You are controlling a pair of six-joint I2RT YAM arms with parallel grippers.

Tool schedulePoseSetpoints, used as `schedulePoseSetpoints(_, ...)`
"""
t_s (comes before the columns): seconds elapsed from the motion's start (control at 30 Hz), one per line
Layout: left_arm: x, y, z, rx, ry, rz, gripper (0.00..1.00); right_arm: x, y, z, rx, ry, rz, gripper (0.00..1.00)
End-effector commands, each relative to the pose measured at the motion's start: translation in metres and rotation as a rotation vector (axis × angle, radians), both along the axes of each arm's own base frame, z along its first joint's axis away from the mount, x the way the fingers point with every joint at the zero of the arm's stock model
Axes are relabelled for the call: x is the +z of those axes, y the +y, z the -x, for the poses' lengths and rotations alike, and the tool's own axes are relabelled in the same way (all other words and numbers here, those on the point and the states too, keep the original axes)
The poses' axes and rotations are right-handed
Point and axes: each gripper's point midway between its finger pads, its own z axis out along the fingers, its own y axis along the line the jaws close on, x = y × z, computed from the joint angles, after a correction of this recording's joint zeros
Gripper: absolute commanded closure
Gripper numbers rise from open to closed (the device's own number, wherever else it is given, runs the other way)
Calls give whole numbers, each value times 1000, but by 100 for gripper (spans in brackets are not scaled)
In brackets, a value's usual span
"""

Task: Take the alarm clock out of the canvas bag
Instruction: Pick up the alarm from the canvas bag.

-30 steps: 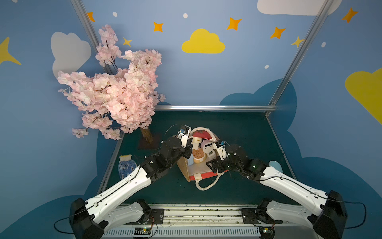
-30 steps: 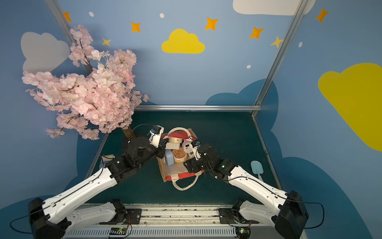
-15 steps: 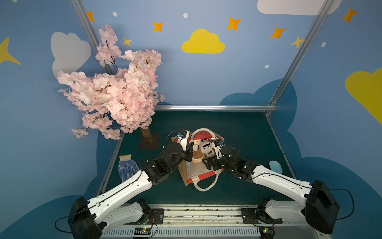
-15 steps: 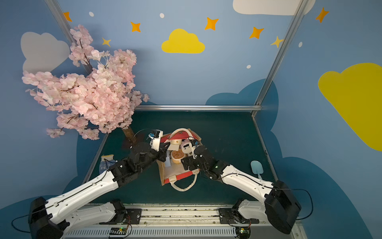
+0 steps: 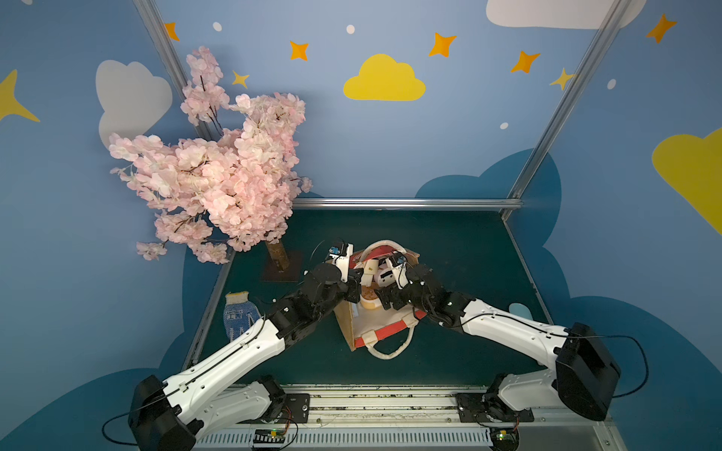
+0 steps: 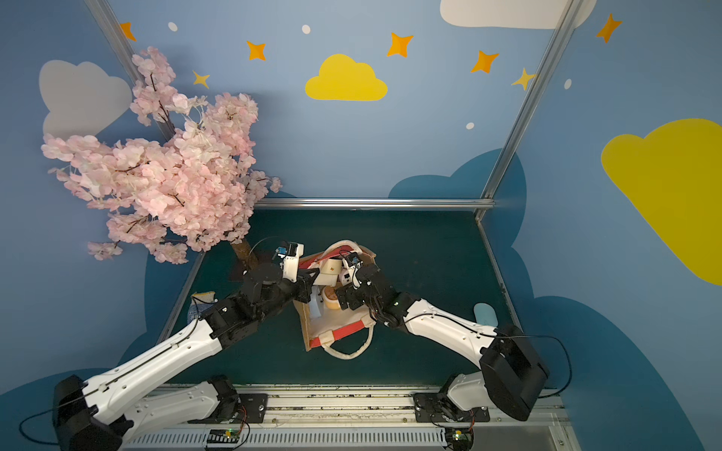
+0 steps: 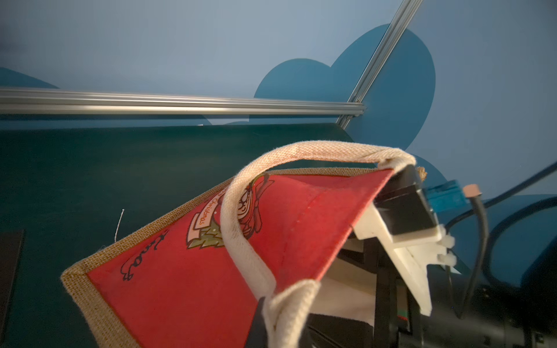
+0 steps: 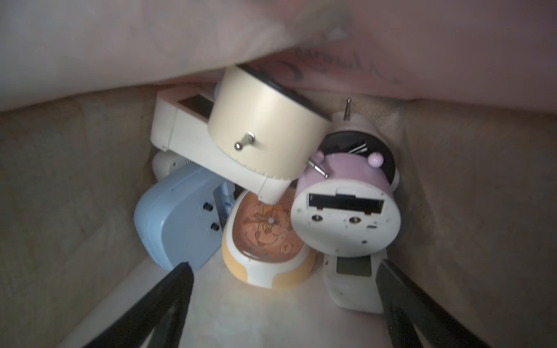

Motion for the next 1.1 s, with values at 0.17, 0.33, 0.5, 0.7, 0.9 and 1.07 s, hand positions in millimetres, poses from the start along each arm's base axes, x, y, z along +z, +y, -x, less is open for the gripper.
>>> schedulePoseSetpoints(0.17, 6, 9, 9, -24, 75, 30, 97, 23, 36, -20, 143, -219, 133, 5)
schedulePoseSetpoints(0.33, 3, 5, 11, -51, 80, 34, 97, 22, 51, -21, 269, -307, 225, 4)
schedulePoseSetpoints(0.5, 9, 3, 13, -67, 59, 66, 97, 19, 57, -28, 339, -378, 332, 4)
schedulePoseSetpoints(0.7, 8, 5, 15, -69, 59, 61, 97, 10, 67, -41, 381, -439, 373, 4)
schedulePoseSetpoints(0.9, 11, 4, 18, -82, 46, 77, 97, 5, 73, -52, 413, -514, 418, 4)
schedulePoseSetpoints(1.07, 13, 2, 20, -101, 41, 74, 97, -5, 83, -48, 511, -510, 432, 7)
